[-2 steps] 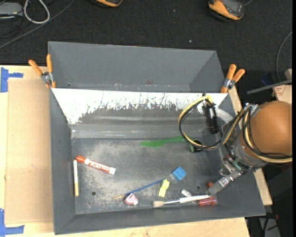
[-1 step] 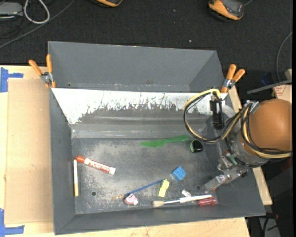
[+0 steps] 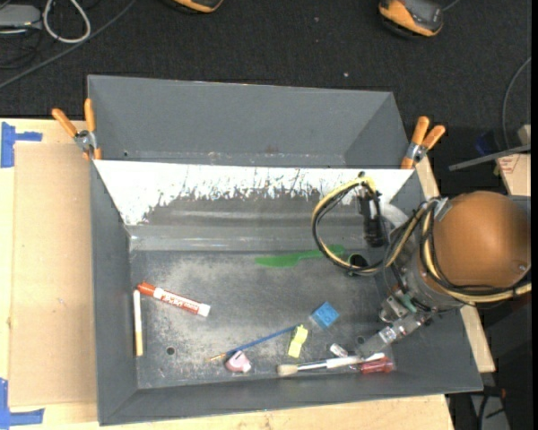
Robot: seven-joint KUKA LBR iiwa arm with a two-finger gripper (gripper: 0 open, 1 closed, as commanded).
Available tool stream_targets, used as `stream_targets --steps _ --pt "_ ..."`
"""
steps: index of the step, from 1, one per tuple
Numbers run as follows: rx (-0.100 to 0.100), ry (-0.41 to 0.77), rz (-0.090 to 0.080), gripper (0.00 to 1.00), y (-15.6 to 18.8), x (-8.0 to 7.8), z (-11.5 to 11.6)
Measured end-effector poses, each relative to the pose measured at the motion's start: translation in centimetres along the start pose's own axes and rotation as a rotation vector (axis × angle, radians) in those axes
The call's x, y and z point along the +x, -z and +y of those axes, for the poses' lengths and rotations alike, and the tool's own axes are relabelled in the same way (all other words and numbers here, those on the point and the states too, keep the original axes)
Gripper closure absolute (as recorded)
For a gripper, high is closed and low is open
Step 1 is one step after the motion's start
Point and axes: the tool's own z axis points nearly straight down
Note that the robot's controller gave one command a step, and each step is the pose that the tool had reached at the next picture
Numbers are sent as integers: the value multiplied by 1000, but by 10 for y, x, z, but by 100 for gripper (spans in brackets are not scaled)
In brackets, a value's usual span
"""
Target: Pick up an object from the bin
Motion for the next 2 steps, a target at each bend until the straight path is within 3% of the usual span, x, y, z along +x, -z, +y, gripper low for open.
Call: stream_targets --steps 1,2 --pt "8 -390 -13 100 -9 28 -6" --pt "8 -386 -12 100 -9 27 -6"
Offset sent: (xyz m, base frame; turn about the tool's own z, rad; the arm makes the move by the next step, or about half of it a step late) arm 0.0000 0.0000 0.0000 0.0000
